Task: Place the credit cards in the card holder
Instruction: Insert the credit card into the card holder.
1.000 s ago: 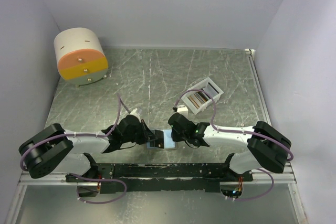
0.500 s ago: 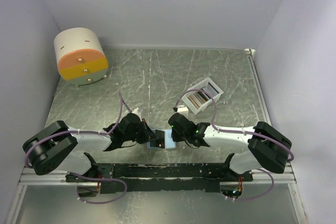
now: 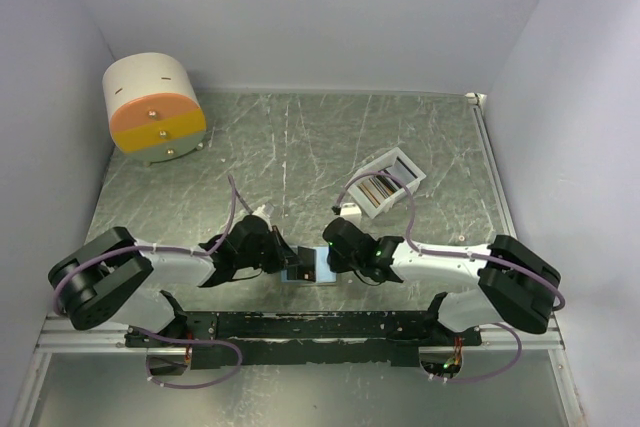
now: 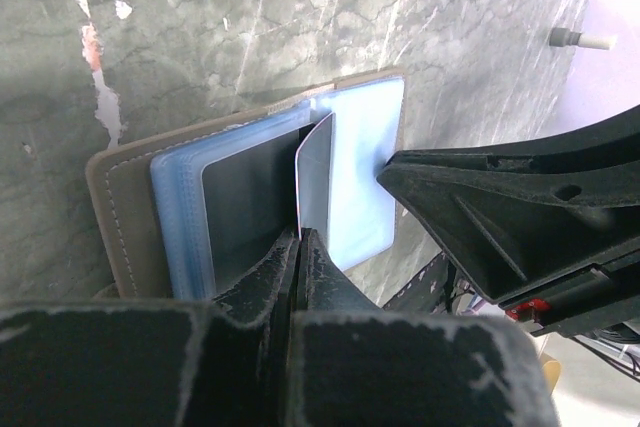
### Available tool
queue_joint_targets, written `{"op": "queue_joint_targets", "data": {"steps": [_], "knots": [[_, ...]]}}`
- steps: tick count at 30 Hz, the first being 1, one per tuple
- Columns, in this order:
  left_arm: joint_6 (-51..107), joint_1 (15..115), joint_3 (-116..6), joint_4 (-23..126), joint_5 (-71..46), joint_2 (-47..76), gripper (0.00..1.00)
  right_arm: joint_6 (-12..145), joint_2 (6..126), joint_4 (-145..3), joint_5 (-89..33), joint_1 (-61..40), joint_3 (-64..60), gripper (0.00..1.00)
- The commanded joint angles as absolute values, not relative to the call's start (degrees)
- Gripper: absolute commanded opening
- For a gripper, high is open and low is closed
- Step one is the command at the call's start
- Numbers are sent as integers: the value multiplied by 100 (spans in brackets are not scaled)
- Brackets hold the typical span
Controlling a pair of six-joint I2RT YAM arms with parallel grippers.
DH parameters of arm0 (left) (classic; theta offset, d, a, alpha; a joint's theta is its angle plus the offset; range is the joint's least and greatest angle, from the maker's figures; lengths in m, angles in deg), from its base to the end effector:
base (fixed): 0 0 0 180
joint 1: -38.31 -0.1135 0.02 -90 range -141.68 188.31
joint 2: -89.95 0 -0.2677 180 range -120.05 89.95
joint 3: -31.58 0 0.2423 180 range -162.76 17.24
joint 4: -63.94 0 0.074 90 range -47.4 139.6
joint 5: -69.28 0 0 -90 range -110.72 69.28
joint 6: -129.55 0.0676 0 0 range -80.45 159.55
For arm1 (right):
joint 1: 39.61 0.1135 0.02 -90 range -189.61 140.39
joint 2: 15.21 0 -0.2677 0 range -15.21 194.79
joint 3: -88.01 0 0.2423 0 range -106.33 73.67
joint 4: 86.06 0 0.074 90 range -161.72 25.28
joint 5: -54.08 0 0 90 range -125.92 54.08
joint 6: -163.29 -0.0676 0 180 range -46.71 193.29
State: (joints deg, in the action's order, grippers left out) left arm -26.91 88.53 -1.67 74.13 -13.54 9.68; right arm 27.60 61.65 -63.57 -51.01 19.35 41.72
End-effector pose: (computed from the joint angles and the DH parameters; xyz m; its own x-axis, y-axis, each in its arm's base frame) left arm 0.1553 -0.1997 0.1155 -0.9109 -0.3275 -0.2510 -0.0215 0.6452 -0.7637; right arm 0.1447 0.2064 0.1396 -0.8221 -0.0262 -0.5687 -0.2266 0.9314 0.2847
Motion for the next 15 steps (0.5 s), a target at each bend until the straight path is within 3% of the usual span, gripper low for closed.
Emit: {"op": "queue_joint_targets", "data": {"steps": [1, 12, 15], "knots": [[-2585, 8846, -154, 7336, -1477, 776, 7, 2640, 6038, -6254, -5226, 1975, 4283, 13], [-2141, 8852, -23, 7875, -1531, 630, 7, 2548, 5902, -6233, -5209, 1991, 4328, 13], [-2085, 8855, -36, 7880, -1506, 599, 7, 2512, 5814, -6130, -5197, 1989, 4236, 20]]}}
